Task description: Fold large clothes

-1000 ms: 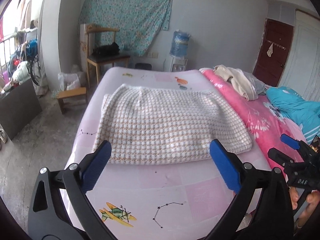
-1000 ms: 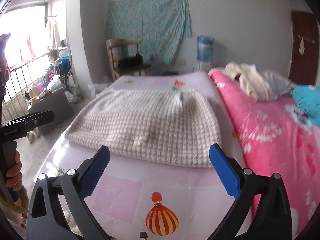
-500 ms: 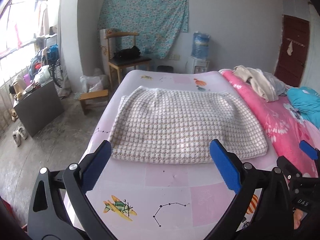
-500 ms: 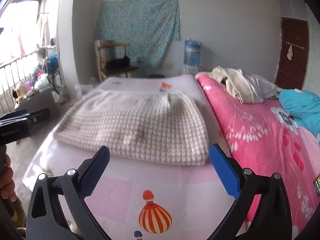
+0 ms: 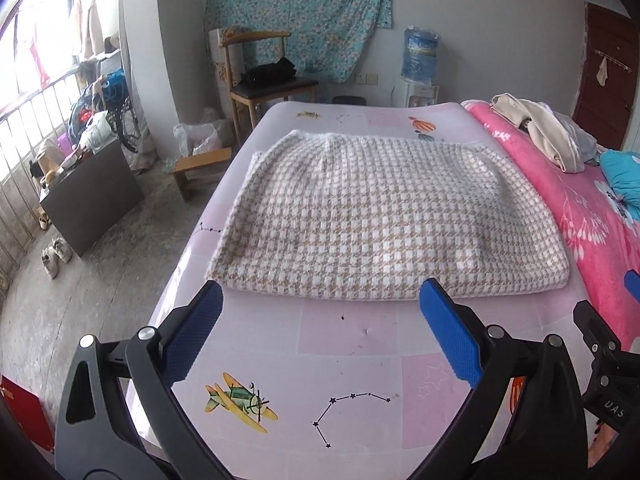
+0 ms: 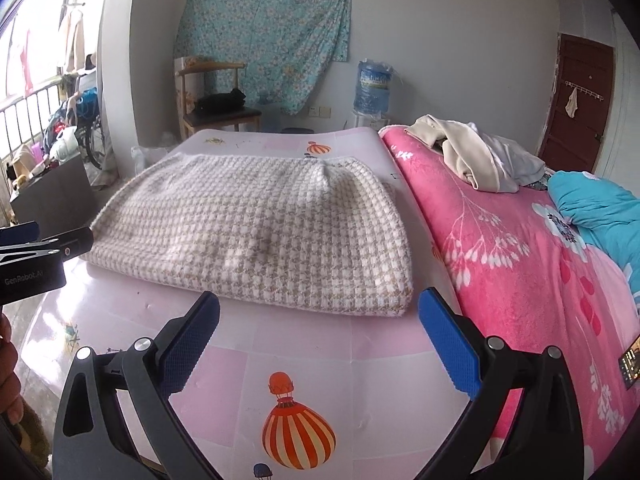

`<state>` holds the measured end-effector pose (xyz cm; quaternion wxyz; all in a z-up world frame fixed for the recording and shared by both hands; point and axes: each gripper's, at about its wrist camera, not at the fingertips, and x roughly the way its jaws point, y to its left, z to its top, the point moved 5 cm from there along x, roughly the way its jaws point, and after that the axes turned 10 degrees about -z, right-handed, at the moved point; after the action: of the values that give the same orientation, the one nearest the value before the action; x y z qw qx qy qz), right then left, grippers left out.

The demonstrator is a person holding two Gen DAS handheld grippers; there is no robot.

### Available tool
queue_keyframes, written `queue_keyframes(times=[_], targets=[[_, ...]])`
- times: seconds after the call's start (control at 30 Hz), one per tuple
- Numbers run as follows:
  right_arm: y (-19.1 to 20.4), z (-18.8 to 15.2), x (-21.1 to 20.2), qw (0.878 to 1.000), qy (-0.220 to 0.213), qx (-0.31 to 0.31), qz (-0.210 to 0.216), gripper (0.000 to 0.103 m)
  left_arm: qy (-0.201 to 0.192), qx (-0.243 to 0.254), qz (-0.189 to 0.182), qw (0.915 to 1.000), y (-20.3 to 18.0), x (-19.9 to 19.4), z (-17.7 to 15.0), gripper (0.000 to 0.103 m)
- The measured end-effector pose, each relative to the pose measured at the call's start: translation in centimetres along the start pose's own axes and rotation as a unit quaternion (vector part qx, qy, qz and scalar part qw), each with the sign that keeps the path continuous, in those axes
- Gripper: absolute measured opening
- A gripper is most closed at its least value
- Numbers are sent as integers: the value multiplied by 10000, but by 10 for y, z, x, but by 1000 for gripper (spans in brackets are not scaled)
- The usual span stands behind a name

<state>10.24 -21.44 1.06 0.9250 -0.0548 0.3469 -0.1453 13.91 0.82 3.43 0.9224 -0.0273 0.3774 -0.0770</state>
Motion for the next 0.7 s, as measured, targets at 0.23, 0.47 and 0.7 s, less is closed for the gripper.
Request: queue_keyframes(times=[0.23,0.47,0.7], targets=[[2,0,7,9989,345,174,265,97,328,-4,64,9994,-6,16,-8,95],[2,-5,18,9953,823,324,406,97,677,-90,77,9976,-11,32,-20,95],[7,-9,27,9921,1081,364,528,97,1036,59,56,9946,-19,47,-31,95]])
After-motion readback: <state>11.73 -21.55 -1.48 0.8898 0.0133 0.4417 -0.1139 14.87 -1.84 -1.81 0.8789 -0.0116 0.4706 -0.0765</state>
